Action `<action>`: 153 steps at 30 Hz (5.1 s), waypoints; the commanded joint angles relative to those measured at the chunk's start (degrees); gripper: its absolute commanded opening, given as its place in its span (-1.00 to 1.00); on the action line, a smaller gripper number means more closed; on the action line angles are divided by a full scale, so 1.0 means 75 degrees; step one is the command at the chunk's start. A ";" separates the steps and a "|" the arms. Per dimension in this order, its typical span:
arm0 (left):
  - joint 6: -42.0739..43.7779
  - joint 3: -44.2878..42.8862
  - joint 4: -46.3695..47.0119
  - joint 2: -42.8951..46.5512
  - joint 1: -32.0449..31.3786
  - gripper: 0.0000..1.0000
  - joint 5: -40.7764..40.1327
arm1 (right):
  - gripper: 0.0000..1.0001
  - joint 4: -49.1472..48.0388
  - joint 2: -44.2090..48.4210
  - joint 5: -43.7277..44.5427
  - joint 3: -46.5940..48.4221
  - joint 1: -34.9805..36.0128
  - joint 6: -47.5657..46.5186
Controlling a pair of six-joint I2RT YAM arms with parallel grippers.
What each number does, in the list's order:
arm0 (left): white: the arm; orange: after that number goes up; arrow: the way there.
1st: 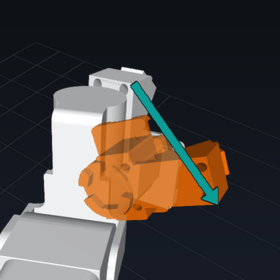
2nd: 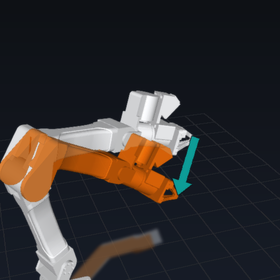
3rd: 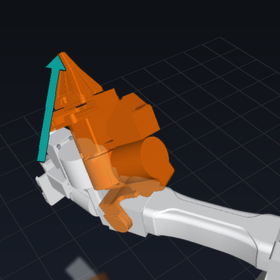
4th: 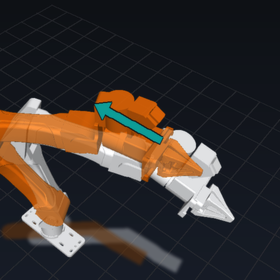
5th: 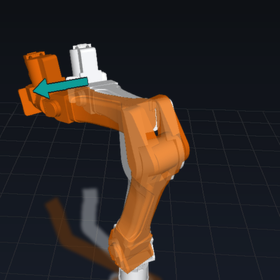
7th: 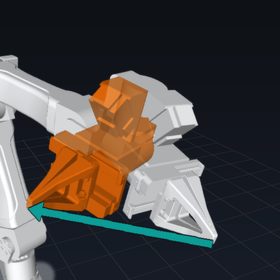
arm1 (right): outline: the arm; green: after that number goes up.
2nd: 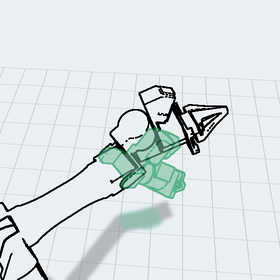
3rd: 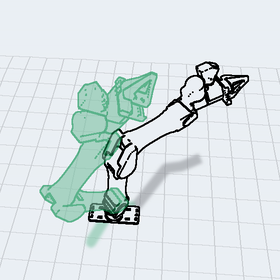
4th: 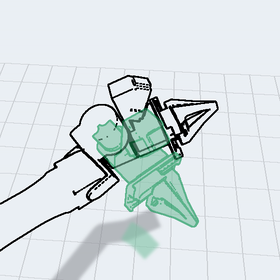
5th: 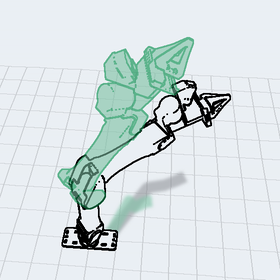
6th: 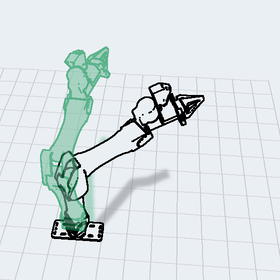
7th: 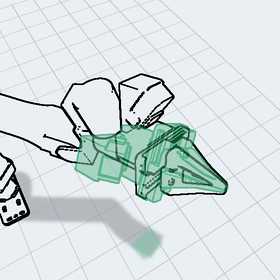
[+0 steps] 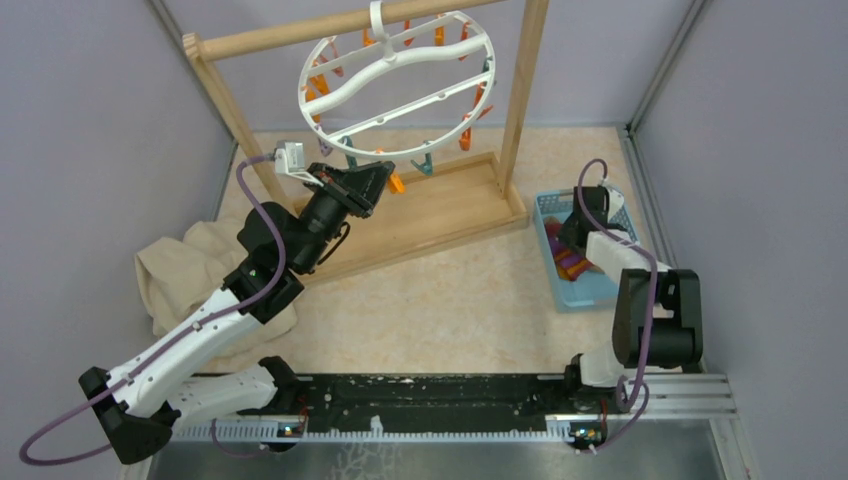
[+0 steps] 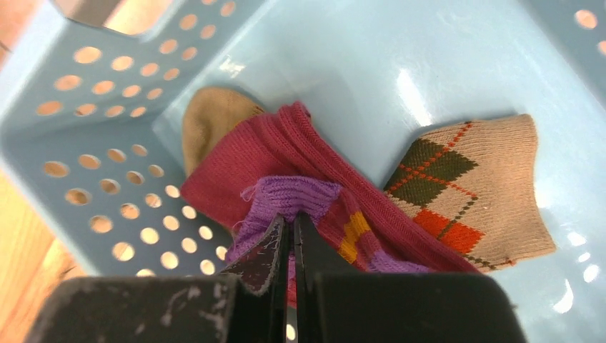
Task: Clip the socks to the hanger
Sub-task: Pick up the sock from the bin, then place the sock at the center of the board, then pick up the sock at the center of the board, then clamp the sock onto the hanger.
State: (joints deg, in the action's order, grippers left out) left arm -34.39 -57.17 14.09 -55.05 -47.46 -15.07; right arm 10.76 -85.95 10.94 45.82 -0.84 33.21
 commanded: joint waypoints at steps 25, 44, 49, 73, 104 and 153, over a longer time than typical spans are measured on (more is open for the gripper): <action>-0.0207 0.0343 -0.0451 0.0043 -0.0062 -0.90 0.0552 | -1.00 0.0954 0.2308 -0.2416 0.1429 0.3151 -0.2091; -0.0300 0.0343 -0.0527 -0.0018 -0.0058 -0.90 0.0558 | 0.06 0.0067 0.0311 -0.0362 0.0286 0.6427 -0.1778; -0.0338 0.0402 -0.0524 0.0025 -0.0058 -0.90 0.0548 | 0.21 0.0314 0.0089 0.0169 0.0576 0.6884 -0.2069; -0.0395 0.0519 -0.0689 0.0246 -0.0060 -0.91 0.0436 | -0.01 0.0041 -0.1329 0.0735 0.0027 0.7671 -0.1651; -0.0565 0.0404 -0.0265 -0.0253 -0.0059 -1.00 0.0884 | -1.00 -0.0822 0.4464 0.1401 0.0059 0.7031 -0.2880; -0.0549 -0.0112 -0.0062 -0.0919 -0.0065 -1.00 0.1128 | -1.00 -0.1722 0.3938 0.0908 0.1933 0.8233 -0.3911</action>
State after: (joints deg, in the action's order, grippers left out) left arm -37.17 -58.39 17.87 -61.39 -47.35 -11.25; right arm 0.08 -55.68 18.11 56.75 60.27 4.89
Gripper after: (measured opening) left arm 0.060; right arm 0.034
